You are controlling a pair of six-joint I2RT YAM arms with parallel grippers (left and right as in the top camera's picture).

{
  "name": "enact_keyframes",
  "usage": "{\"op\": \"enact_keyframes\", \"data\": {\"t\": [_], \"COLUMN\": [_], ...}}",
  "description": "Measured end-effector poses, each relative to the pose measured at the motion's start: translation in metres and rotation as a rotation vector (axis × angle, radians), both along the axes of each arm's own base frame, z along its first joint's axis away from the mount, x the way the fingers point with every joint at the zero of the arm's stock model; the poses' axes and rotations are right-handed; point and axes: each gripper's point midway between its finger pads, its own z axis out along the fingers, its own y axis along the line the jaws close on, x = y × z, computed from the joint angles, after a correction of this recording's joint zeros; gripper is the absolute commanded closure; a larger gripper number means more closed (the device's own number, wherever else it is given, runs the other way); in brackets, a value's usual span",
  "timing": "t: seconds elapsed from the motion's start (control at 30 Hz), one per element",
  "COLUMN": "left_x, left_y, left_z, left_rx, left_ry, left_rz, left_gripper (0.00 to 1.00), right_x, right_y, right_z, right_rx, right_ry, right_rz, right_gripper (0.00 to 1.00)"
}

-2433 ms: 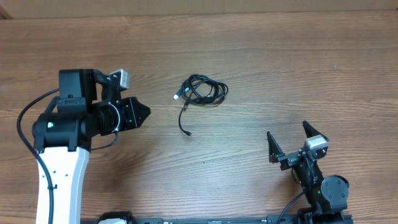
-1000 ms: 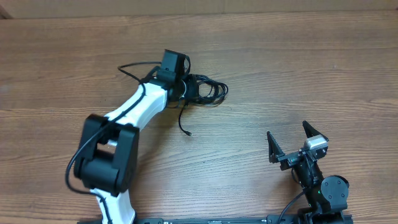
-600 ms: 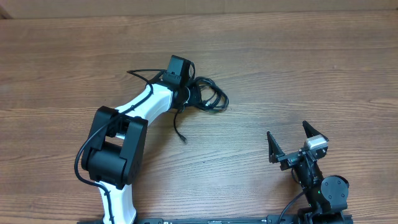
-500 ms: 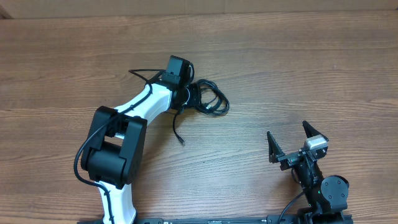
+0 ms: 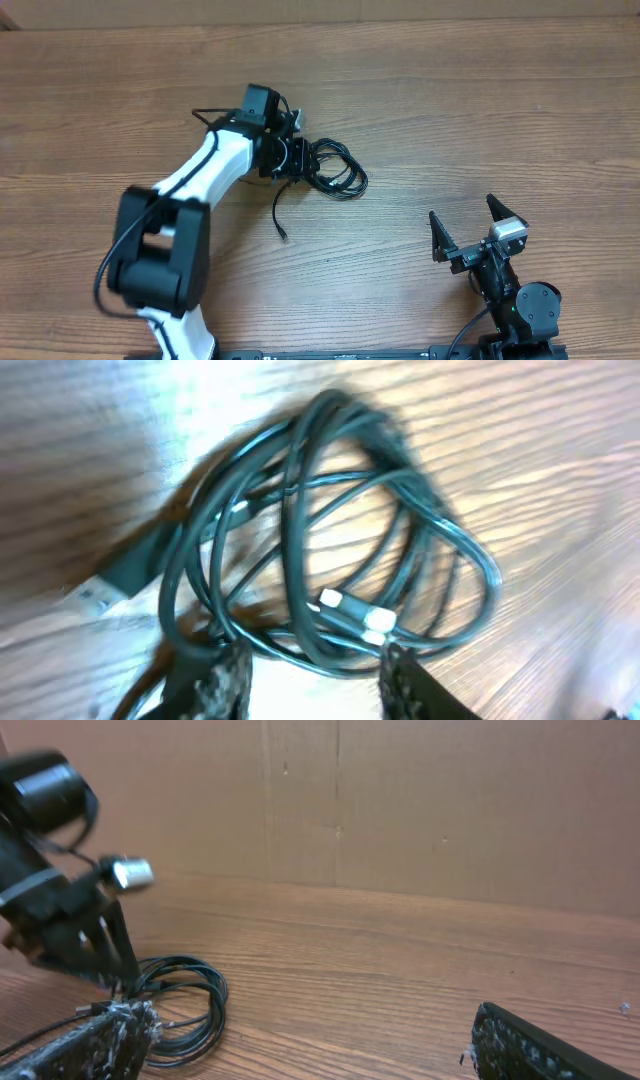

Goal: Untangle cables
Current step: 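Lower the open left gripper over the coiled black cable, then close the left gripper on the cable coil and lift it slightly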

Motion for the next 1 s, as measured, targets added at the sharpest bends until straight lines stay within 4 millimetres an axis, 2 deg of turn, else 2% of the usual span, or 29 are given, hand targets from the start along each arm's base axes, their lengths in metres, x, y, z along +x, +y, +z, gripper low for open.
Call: {"op": "enact_keyframes", "data": {"t": [0.13, 0.2, 0.27, 0.43, 0.63, 0.73, 1.0], "left_x": [0.009, 0.015, 0.022, 0.034, 0.039, 0.039, 0.033], "left_y": [0.004, 0.006, 0.007, 0.007, 0.006, 0.007, -0.001], "left_z": [0.037, 0.048, 0.050, 0.040, 0.004, -0.008, -0.016], "left_rx": [0.040, 0.079, 0.124, 0.200, 0.249, 0.257, 0.216], "left_ry": [-0.138, -0.208, -0.256, -0.324, -0.295, -0.276, -0.248], "left_rz": [-0.003, -0.006, -0.009, -0.042, -0.075, -0.082, -0.116], "left_gripper": [0.55, 0.56, 0.55, 0.56, 0.52, 0.51, 0.51], "right_x": [0.000, 0.000, 0.000, 0.000, 0.000, 0.000, 0.000], "right_y": [0.000, 0.000, 0.000, 0.000, 0.000, 0.000, 0.000], "right_z": [0.000, 0.000, 0.000, 0.000, 0.000, 0.000, 0.000], "right_rx": [0.000, 0.000, 0.000, 0.000, 0.000, 0.000, 0.000], "right_ry": [0.000, 0.000, 0.000, 0.000, 0.000, 0.000, 0.000], "right_rz": [0.000, 0.000, 0.000, 0.000, 0.000, 0.000, 0.000], "right_gripper": [0.00, 0.00, 0.00, 0.00, 0.00, 0.00, 0.00]}}
